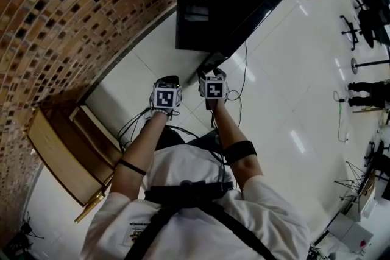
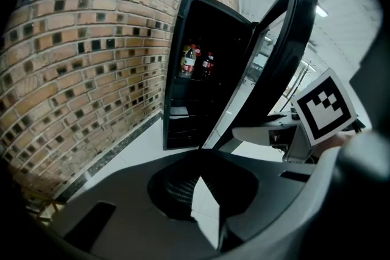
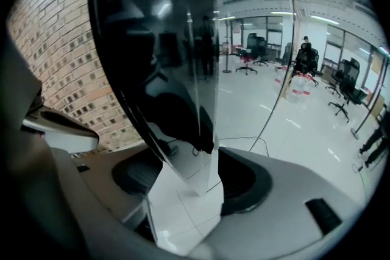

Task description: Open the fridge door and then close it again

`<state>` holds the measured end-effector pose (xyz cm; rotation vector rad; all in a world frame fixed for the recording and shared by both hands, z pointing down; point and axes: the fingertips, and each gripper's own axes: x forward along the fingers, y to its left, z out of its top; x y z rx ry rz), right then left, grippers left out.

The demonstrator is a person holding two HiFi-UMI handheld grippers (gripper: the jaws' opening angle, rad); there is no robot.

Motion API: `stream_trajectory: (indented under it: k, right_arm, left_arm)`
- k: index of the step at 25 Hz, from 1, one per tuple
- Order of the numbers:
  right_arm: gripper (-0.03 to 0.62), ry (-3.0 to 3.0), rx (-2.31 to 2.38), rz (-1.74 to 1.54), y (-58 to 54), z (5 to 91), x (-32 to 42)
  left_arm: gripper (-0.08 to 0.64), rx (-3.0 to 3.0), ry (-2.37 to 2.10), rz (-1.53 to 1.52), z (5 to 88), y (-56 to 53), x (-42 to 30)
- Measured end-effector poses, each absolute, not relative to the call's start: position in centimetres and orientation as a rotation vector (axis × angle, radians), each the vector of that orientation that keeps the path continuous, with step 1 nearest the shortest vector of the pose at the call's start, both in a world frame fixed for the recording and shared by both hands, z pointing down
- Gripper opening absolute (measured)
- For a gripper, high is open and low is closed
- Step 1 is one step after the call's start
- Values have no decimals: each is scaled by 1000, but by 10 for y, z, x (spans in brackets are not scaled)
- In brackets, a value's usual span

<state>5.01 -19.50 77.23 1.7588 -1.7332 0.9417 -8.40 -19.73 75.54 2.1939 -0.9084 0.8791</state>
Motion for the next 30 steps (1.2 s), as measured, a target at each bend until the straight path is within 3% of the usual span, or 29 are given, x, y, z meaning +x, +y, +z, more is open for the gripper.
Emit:
stream_trajectory:
  k: [16, 30]
  right_arm:
    - [348, -1593, 1964, 1082, -328, 783, 17]
    - [350, -1413, 2153, 1157, -416, 785, 16]
  left_arm:
    - [0, 2142, -1002, 808, 767, -275, -156]
    - [0, 2129, -1036, 742, 777, -327, -177]
